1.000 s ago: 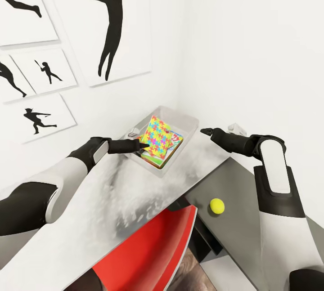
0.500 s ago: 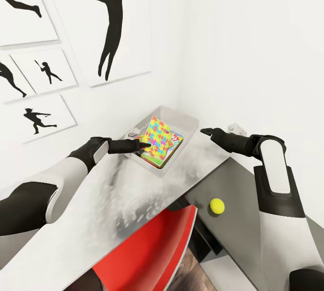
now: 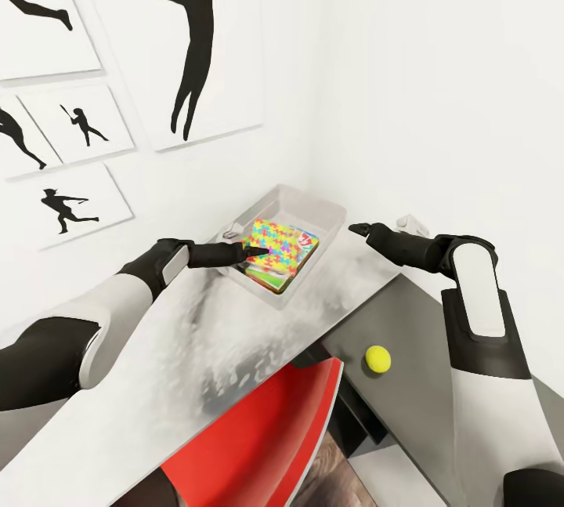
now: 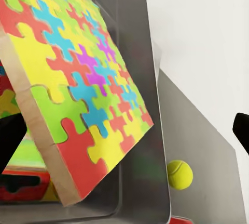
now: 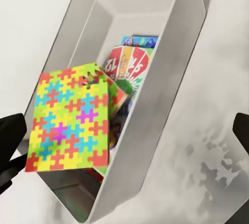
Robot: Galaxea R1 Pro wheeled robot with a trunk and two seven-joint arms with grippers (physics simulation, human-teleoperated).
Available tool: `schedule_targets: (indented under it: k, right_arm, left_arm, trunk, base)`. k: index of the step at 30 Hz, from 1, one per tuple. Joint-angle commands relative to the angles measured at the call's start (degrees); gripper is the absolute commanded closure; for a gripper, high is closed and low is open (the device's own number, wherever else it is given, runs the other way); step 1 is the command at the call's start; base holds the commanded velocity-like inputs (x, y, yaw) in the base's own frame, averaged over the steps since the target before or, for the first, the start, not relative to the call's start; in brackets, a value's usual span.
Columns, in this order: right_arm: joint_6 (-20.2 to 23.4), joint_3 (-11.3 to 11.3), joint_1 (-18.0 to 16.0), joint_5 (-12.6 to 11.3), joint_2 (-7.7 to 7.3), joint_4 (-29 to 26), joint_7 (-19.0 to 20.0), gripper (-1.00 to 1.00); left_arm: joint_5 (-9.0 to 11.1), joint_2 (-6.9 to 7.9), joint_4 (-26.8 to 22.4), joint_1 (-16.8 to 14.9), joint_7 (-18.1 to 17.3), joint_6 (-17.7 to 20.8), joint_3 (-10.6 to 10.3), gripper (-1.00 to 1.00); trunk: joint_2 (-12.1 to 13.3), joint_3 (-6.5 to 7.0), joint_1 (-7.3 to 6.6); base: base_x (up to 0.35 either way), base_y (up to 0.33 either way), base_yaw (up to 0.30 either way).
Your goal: Put all the toys in the child's room - the three board games (two on the bed and one on the table), the two jigsaw puzzles on the table, and the tennis ball on the table - inside the toy box on the table in the child's room.
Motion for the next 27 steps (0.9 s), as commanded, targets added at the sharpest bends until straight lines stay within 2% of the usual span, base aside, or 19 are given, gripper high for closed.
schedule_targets:
  k: [1,5,15,18,23,27]
  right_arm:
    - [0.2,0.0,-0.1,-0.6,0.00,0.0,-0.6,-1.00]
    - [0.2,0.0,-0.1,-0.6,0.00,0.0,-0.6,-1.00]
    - [0.2,0.0,-0.1,-0.6,-0.01,0.0,-0.6,-1.00]
    - [0.2,0.0,-0.1,-0.6,0.00,0.0,-0.6,-1.00]
    - [0.2,0.0,-0.1,-0.6,0.00,0.0,-0.6,-1.00]
    - [0.2,0.0,-0.1,-0.6,-0.03,0.0,-0.6,-1.00]
  left_arm:
    - [0.6,0.10,0.0,0.0,0.0,0.4,-0.4,-1.00]
    - [0.6,0.85,0.0,0.0,-0.1,0.4,-0.4,-1.00]
    - [0.6,4.88,-0.2,-0.1,-0.7,0.7,0.1,-1.00]
    - [0.6,7.06,-0.2,-0.1,-0.7,0.8,0.2,-1.00]
    - [0.7,9.46,-0.2,-0.1,-0.8,0.8,0.1,-1.00]
    - [0.9,12.55,-0.2,-0.1,-1.8,0.8,0.1,-1.00]
  trunk:
    - [-0.1,-0.10,0.03]
    - [-0.1,-0.10,0.03]
    - [-0.1,-0.10,0.03]
    - [-0.1,-0.10,0.03]
    - [-0.1,-0.10,0.03]
    - [-0.1,-0.10,0.03]
  base:
    - [0.000,0.000,0.000]
    - [0.000,0.000,0.000]
    - [0.000,0.000,0.000]
    - [0.000,0.000,0.000]
    - [0.000,0.000,0.000]
    - [0.000,0.000,0.000]
